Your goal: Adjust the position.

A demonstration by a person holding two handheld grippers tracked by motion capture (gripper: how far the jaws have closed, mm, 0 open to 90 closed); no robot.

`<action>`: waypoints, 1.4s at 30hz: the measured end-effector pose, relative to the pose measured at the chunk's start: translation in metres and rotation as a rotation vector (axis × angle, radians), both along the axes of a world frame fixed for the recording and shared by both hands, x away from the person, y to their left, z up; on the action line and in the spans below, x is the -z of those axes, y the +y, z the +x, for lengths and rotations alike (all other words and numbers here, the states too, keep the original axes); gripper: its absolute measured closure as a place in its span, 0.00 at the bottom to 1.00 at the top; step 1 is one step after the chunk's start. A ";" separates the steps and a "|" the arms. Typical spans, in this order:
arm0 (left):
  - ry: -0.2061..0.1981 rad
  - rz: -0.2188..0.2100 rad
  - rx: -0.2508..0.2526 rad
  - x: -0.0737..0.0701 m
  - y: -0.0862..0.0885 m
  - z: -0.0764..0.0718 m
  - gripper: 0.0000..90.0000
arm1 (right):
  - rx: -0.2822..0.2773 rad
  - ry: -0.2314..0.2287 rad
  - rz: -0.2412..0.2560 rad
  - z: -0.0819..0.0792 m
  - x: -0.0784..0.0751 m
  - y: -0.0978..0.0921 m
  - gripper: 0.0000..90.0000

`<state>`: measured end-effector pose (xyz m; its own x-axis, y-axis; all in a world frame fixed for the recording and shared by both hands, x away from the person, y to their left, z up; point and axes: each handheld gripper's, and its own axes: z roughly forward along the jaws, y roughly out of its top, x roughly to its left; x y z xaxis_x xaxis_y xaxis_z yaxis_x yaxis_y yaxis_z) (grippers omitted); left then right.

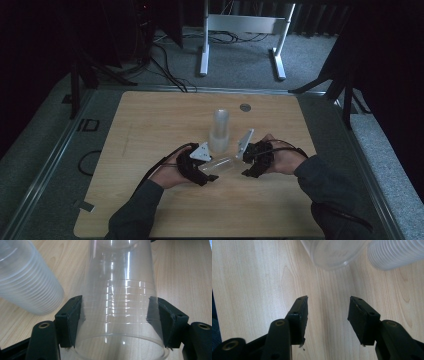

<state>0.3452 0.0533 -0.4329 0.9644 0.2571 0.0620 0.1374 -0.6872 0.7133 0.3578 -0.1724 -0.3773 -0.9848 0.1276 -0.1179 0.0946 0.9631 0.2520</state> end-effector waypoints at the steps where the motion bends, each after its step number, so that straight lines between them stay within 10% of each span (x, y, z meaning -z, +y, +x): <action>1: -0.003 0.005 0.002 0.000 -0.001 0.000 0.33 | -0.003 0.000 -0.004 0.000 -0.001 0.001 0.55; 42: -0.058 0.114 0.090 0.002 -0.025 -0.013 0.33 | -0.087 0.073 -0.027 0.002 0.003 0.025 0.35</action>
